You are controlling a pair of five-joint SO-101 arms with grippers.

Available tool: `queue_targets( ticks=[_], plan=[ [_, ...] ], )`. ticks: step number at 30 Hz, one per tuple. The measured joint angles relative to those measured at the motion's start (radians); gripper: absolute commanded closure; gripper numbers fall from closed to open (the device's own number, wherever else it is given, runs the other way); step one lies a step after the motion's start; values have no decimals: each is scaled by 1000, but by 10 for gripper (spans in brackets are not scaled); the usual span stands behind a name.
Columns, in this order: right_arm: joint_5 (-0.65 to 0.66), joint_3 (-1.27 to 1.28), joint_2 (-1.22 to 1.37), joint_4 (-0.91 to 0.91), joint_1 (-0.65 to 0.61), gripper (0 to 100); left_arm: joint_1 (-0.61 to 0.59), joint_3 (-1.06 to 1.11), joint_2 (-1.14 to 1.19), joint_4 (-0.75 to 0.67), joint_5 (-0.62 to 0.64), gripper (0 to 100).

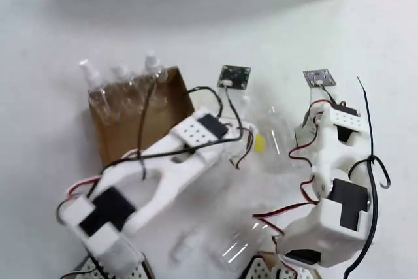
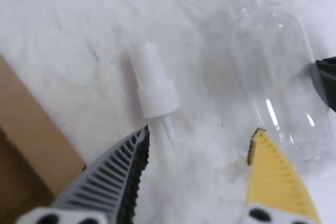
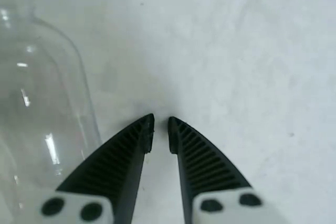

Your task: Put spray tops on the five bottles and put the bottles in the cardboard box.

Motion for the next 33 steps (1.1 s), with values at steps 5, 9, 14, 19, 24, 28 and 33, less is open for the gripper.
queue_targets(
  ticks=[5,9,14,19,24,28,33],
  plan=[
    [0,0,0,0,0,979,-51,-140,178,0,8,687],
    [0,0,0,0,0,979,-80,-198,239,0,12,691],
    [0,0,0,0,0,979,-78,-212,278,0,15,711],
    [0,0,0,0,0,979,-77,-261,321,20,32,944],
    [0,0,0,0,0,980,-75,-322,382,20,58,984],
    [0,0,0,0,0,980,-74,-342,384,52,61,980],
    [0,0,0,-8,0,980,-52,-339,331,132,64,980]
  ],
)
